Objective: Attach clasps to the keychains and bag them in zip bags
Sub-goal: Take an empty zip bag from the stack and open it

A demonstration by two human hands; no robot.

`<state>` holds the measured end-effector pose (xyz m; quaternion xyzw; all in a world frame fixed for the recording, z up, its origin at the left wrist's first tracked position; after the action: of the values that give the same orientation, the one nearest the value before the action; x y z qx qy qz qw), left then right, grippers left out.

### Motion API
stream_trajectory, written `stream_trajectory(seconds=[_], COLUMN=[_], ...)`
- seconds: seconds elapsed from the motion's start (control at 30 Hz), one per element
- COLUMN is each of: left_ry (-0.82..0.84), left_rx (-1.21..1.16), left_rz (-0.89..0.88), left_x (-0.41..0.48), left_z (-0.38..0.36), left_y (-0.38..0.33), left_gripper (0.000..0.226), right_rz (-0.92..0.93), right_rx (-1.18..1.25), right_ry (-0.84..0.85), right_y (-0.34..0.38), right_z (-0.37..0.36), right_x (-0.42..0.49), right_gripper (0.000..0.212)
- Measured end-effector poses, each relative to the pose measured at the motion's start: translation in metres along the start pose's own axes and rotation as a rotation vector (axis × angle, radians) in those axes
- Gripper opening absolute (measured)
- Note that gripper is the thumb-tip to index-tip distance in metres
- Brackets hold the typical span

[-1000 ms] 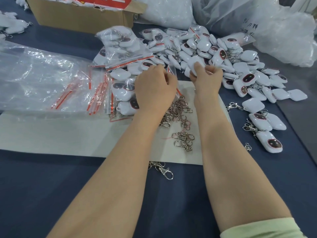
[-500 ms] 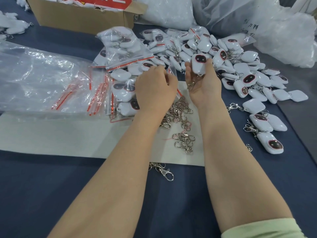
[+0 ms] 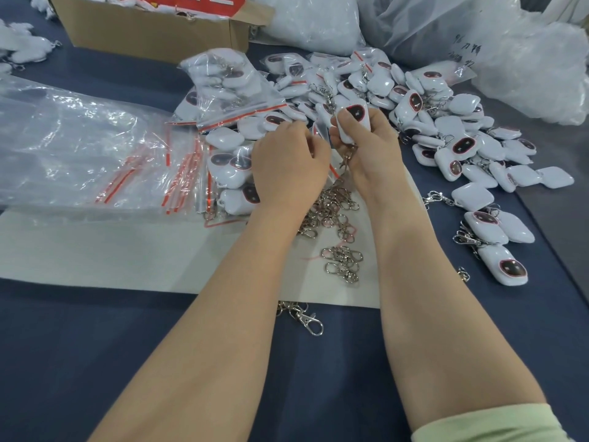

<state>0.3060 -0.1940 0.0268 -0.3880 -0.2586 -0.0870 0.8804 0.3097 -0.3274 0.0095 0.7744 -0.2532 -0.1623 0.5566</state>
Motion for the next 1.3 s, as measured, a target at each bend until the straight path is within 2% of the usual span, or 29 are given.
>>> stream_trajectory(seconds=[0.17,0.23,0.4,0.53,0.67,0.9,1.03,1.17,1.3], left_ry=[0.006,0.007,0.013,0.015,0.018,0.027,0.06,0.079,0.108], left_rx=[-0.001,-0.003,0.0,-0.001,-0.014,-0.013,0.023,0.047,-0.035], left_rz=[0.003,0.004,0.008,0.008,0.021,0.015,0.002,0.005,0.102], left_x=[0.0,0.0,0.001,0.001,0.001,0.002,0.003,0.004,0.005], left_z=[0.0,0.0,0.0,0.0,0.001,0.0,-0.001,0.001,0.003], left_y=[0.0,0.0,0.0,-0.001,-0.001,-0.001,-0.002,-0.003,-0.003], left_gripper=[0.023,0.023,0.023,0.024,0.024,0.027,0.028,0.031,0.033], right_rz=[-0.083,-0.143,-0.08,-0.137,-0.174,-0.052,0.039,0.212,0.32], right_rx=[0.068,0.116,-0.006,0.129,0.147,-0.017,-0.095,-0.405,-0.483], right_ry=[-0.001,-0.014,-0.019,-0.07,0.016,0.019,-0.017,-0.046,0.023], right_y=[-0.005,-0.007,-0.004,-0.001,-0.001,0.009,0.026,0.047,0.057], right_z=[-0.003,-0.003,-0.001,0.0,-0.002,-0.001,-0.012,-0.028,-0.041], right_x=[0.0,0.001,0.0,0.0,-0.001,-0.004,-0.007,-0.011,-0.022], right_gripper=[0.004,0.014,0.022,0.018,0.02,0.023,0.012,0.007,0.001])
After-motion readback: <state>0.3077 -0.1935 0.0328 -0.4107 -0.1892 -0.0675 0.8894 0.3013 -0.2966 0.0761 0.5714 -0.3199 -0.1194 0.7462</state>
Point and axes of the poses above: each hand's wrist, its own x-axis towards the middle knuckle, its own z-axis out of the back of the hand, y = z × x, the point moved 5 cm from there along x, towards the middle knuckle, and after that the axes turned 9 degrees about -y, right-handed, at the moved point
